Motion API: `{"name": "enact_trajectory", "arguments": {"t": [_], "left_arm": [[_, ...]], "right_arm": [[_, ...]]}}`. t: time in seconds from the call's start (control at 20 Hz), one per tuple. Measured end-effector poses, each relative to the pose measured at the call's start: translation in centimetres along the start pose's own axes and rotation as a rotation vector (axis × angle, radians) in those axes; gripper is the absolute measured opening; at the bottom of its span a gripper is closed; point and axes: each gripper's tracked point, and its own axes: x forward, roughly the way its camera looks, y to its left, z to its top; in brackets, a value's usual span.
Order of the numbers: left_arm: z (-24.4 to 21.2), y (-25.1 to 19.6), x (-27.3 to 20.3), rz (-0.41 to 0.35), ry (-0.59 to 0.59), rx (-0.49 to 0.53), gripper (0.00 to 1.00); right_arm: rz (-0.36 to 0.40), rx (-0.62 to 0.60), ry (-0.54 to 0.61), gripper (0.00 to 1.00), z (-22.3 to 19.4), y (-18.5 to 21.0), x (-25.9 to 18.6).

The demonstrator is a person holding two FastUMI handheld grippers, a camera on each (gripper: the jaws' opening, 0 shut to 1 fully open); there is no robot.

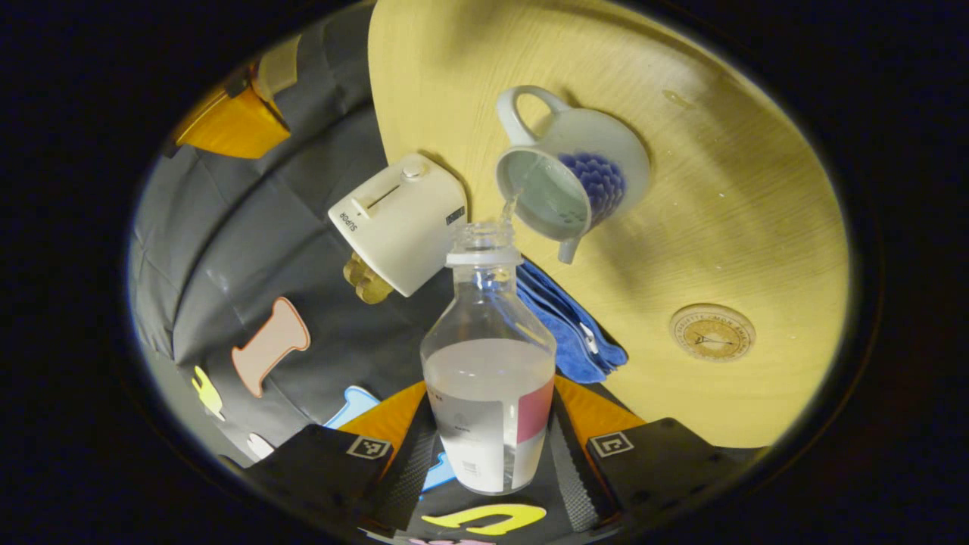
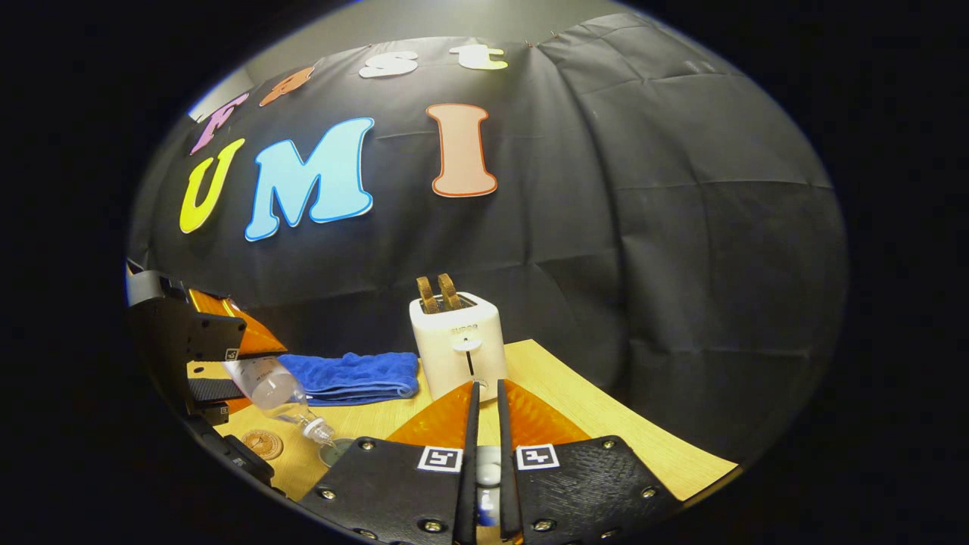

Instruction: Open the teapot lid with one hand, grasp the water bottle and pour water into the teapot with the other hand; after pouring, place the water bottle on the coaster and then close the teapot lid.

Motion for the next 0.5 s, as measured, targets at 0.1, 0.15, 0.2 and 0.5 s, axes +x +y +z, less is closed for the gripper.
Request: {"name": "enact_trajectory", "arguments": {"t": [0.1, 0.15, 0.2, 0.5], "left_arm": [[-0.07, 0.14, 0.03, -0.002, 0.007, 0.018, 0.85], [-0.16, 0.19, -0.01, -0.002, 0.011, 0.026, 0.85], [-0.09, 0.17, -0.03, -0.002, 0.012, 0.03, 0.85], [-0.07, -0.04, 0.18, -0.008, 0.019, 0.056, 0.85]], "right_arm": [[0.002, 0.001, 0.0, 0.12, 0.04, 0.07, -0.01], [0.002, 0.0, -0.001, 0.12, -0.01, 0.07, 0.0], [0.002, 0.001, 0.0, 0.12, 0.0, 0.06, 0.03], [-0.003, -0.002, 0.001, 0.12, 0.04, -0.09, 0.08]]}}
